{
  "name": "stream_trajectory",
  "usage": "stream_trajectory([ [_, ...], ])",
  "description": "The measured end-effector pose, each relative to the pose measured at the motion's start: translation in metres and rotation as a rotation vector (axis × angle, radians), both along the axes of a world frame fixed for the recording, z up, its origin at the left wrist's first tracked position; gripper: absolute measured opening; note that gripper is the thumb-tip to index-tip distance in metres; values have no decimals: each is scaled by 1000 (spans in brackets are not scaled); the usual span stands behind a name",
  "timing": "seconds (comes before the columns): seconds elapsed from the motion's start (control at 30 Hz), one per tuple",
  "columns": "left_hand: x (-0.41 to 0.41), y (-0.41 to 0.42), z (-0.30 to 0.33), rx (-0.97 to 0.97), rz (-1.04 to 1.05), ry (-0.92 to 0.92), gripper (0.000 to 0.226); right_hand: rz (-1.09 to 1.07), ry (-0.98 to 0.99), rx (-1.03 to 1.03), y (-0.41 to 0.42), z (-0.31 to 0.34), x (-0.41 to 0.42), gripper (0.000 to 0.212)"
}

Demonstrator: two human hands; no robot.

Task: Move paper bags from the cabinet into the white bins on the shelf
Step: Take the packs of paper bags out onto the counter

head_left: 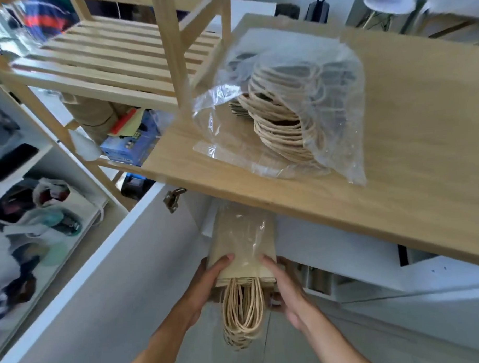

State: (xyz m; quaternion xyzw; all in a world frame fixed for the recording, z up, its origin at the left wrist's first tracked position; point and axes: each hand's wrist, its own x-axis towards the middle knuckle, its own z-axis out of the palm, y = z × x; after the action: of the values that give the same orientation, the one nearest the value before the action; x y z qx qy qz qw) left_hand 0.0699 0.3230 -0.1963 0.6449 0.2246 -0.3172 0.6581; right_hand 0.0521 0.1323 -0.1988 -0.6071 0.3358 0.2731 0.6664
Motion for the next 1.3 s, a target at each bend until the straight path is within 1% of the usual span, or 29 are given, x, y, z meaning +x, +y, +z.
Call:
stream_trajectory([
  [0.1,-26,-1,26,1,14,14,66,25,-4,-27,-2,37,-25,71],
  [0.2,-57,-1,61,9,-3,17,77,55,-22,-34,-6,74,-55,68],
  [0.27,-71,6,85,15,-25,81,85,52,-29,-24,-7,96,-75,61],
  [0.33,-83,18,112,38,-122,140,83,78,-40,-45,-7,121,-96,71],
  [0.4,-89,30,139,68,-252,177,89,101,-46,-53,-6,145,-114,78],
  [0.43,-93,36,156,101,-293,181,91,129,-38,-45,-4,158,-122,79],
  [0.47,-95,42,171,128,-333,172,91,155,-39,-47,-1,168,-128,84],
  [0.57,-101,57,211,121,-451,171,98,236,-15,-57,-1,187,-138,117],
  [0.63,-101,66,234,95,-501,153,100,294,-62,-30,-1,207,-134,119],
  [0.7,-97,75,254,103,-547,110,93,346,-125,3,-1,235,-130,115],
  [0.8,-85,79,294,82,-628,4,83,416,-209,60,-7,275,-119,98],
  [0.9,-69,74,337,124,-715,-70,84,435,-270,73,-17,311,-110,87],
  [0.97,-58,63,366,148,-756,-123,85,440,-334,90,-27,329,-101,75],
  [1.0,-53,56,380,159,-762,-154,84,422,-363,84,-33,336,-96,72],
  [1.03,-46,47,393,171,-771,-191,84,390,-383,74,-40,344,-90,72],
  [1.13,-28,11,423,177,-754,-320,101,242,-440,23,-65,369,-72,91],
  [1.17,-22,-3,430,170,-741,-348,102,180,-461,-12,-74,378,-67,94],
  [1.27,-4,-48,440,115,-673,-448,89,60,-511,-58,-103,404,-56,81],
  [1.3,3,-62,441,95,-649,-469,89,26,-524,-64,-114,409,-51,78],
])
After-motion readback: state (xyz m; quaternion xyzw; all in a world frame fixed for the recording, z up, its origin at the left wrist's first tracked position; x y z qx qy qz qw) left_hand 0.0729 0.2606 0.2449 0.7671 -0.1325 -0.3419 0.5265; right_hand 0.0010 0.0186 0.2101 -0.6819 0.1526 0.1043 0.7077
